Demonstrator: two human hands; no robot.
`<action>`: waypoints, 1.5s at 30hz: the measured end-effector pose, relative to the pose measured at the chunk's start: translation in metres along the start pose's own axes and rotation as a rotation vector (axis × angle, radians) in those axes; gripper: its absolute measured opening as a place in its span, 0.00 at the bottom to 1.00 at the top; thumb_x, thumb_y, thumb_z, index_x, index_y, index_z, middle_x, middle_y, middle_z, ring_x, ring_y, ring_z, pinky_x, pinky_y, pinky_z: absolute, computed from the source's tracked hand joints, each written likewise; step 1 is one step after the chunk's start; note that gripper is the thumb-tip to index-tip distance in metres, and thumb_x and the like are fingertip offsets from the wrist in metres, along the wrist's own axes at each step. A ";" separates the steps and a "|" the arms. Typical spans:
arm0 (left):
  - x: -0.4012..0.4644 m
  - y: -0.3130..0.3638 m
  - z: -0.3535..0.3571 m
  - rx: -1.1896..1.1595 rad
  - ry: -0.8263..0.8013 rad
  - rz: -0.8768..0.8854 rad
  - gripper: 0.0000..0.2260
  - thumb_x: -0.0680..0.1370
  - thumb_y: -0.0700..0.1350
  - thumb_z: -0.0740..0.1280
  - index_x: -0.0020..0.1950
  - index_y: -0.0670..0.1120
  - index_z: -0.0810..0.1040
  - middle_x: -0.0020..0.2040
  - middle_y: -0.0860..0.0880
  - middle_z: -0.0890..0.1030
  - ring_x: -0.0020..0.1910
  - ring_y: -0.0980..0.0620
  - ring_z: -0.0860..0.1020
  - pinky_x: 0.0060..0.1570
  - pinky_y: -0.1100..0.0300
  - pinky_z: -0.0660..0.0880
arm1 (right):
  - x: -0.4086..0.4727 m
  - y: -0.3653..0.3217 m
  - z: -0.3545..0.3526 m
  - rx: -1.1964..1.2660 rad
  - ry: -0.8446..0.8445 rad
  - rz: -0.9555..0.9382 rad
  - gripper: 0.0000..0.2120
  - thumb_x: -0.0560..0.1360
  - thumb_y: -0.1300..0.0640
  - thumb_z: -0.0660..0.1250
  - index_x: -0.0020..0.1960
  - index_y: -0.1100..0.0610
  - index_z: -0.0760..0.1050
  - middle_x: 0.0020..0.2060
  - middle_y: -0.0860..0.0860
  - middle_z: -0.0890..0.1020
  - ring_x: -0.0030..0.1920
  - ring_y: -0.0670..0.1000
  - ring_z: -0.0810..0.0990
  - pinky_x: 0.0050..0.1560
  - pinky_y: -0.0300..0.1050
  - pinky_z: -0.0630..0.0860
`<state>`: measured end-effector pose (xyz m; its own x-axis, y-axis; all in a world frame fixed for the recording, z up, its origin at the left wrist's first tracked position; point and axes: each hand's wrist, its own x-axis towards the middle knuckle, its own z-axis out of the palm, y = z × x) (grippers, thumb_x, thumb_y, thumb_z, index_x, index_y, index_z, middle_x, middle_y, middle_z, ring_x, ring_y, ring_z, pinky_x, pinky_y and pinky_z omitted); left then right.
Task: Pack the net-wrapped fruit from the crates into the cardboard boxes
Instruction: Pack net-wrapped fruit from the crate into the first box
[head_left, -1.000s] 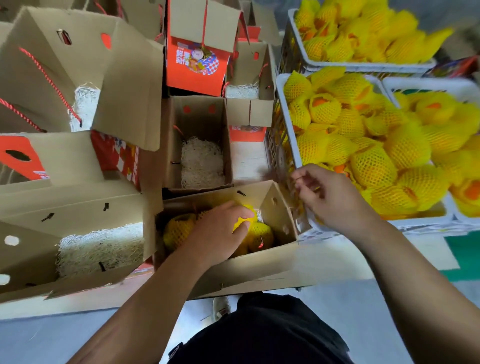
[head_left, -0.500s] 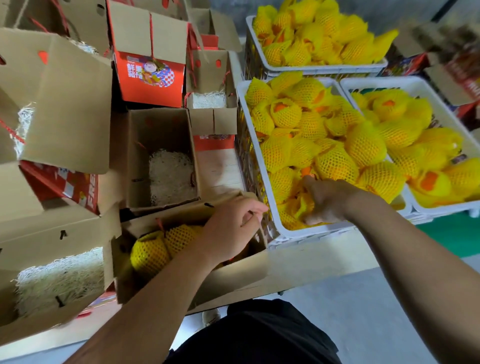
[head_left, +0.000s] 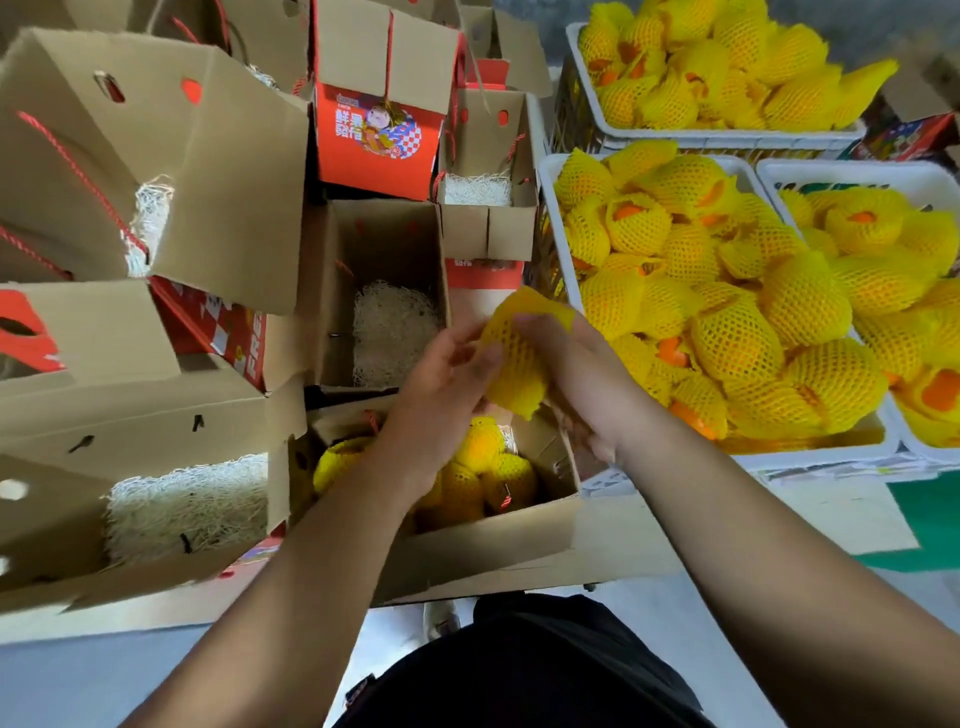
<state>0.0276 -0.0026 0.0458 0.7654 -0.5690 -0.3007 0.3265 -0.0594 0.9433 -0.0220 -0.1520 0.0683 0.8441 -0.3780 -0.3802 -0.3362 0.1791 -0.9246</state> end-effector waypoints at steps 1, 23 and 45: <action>-0.001 0.001 -0.015 0.020 0.033 -0.017 0.23 0.74 0.66 0.68 0.67 0.61 0.75 0.62 0.52 0.82 0.59 0.50 0.82 0.58 0.53 0.81 | 0.003 0.003 0.012 0.063 -0.049 0.055 0.24 0.70 0.44 0.72 0.64 0.50 0.77 0.56 0.57 0.84 0.59 0.59 0.83 0.63 0.64 0.78; -0.023 -0.072 -0.063 1.008 -0.152 -0.065 0.16 0.83 0.47 0.64 0.72 0.53 0.73 0.73 0.48 0.68 0.71 0.46 0.68 0.73 0.49 0.66 | 0.031 0.097 0.040 -0.719 -0.039 0.347 0.23 0.72 0.47 0.74 0.61 0.54 0.70 0.48 0.53 0.79 0.44 0.51 0.78 0.39 0.44 0.74; -0.036 -0.066 -0.084 1.154 -0.029 -0.013 0.15 0.82 0.40 0.65 0.67 0.52 0.77 0.69 0.50 0.73 0.71 0.46 0.67 0.72 0.51 0.68 | 0.039 0.108 0.032 -1.109 -0.077 0.194 0.25 0.77 0.58 0.69 0.72 0.53 0.66 0.57 0.57 0.79 0.54 0.58 0.78 0.56 0.50 0.78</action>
<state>0.0247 0.0906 -0.0172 0.7478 -0.5804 -0.3224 -0.3785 -0.7716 0.5113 -0.0120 -0.1187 -0.0460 0.7479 -0.3677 -0.5526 -0.6173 -0.6914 -0.3754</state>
